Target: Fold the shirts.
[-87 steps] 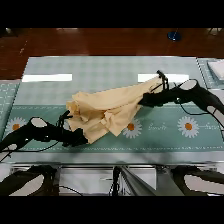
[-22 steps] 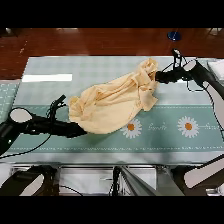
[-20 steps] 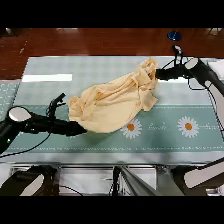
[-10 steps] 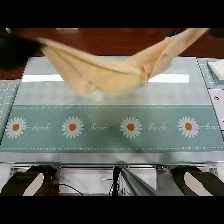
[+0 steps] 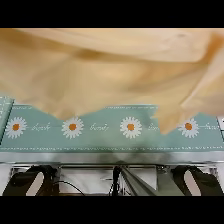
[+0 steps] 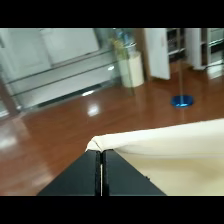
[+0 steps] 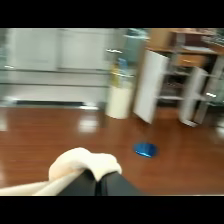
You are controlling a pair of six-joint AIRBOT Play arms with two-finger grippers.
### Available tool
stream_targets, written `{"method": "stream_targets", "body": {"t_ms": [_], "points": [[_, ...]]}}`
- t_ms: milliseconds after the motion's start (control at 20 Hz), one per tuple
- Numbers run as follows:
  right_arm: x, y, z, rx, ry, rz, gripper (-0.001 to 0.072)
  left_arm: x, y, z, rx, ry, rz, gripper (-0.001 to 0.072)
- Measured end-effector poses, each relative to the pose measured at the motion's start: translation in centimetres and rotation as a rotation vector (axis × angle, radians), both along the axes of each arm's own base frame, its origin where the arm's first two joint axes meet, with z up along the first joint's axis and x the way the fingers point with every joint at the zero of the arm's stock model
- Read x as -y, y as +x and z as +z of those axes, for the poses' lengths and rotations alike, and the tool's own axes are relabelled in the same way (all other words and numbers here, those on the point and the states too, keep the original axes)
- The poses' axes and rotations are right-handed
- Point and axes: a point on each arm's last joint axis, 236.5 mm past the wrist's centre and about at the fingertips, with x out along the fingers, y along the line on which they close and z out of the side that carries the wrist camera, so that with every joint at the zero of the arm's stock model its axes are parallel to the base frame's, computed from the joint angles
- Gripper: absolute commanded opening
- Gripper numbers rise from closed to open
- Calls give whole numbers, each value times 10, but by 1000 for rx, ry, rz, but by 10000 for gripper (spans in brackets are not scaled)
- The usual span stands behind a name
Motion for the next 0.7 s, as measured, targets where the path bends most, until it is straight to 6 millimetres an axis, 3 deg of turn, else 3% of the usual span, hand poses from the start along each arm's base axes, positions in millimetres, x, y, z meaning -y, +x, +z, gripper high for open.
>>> {"method": "stream_targets", "body": {"t_ms": [150,300,600,700], "points": [[16,-20,-18,-82,0,-86,22,-20,-15,-23,-94,26,91,21],[18,-33,-28,-124,16,-109,22,-26,-28,-36,-148,11,122,20],[-3,-65,-27,-139,60,-58,22,-9,-61,-47,-200,-77,66,21],[-8,-76,-38,-193,73,-51,22,-5,-71,-52,-227,-112,62,20]]}}
